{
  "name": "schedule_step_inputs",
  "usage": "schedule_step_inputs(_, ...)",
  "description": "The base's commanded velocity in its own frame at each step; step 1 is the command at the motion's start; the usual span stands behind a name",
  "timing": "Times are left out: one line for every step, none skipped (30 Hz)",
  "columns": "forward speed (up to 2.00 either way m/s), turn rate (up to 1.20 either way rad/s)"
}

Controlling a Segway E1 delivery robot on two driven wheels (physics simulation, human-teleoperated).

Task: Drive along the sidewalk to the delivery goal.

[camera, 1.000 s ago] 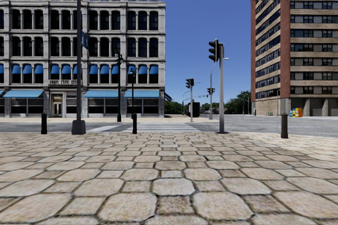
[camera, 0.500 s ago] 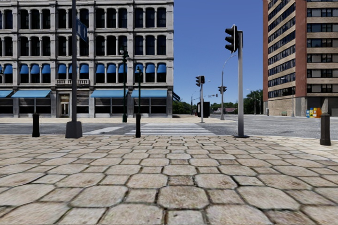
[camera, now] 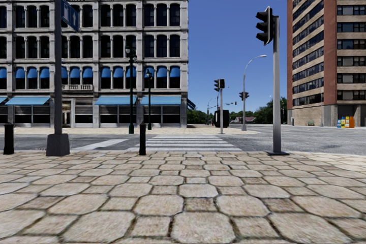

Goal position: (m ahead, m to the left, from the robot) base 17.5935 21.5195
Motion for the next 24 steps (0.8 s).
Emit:
schedule_step_inputs(2.00, 0.00)
schedule_step_inputs(2.00, 0.00)
schedule_step_inputs(2.00, 0.00)
schedule_step_inputs(2.00, 0.00)
schedule_step_inputs(2.00, 0.00)
schedule_step_inputs(2.00, 0.00)
schedule_step_inputs(2.00, 0.00)
schedule_step_inputs(2.00, 0.00)
schedule_step_inputs(2.00, 0.00)
schedule_step_inputs(2.00, 0.00)
schedule_step_inputs(2.00, 0.00)
schedule_step_inputs(2.00, 0.00)
schedule_step_inputs(2.00, 0.00)
schedule_step_inputs(2.00, 0.00)
schedule_step_inputs(2.00, 0.00)
schedule_step_inputs(2.00, 0.00)
schedule_step_inputs(2.00, 0.00)
schedule_step_inputs(2.00, 0.00)
schedule_step_inputs(2.00, 0.00)
schedule_step_inputs(2.00, 0.00)
schedule_step_inputs(2.00, 0.00)
schedule_step_inputs(2.00, 0.00)
schedule_step_inputs(2.00, 0.00)
schedule_step_inputs(2.00, 0.00)
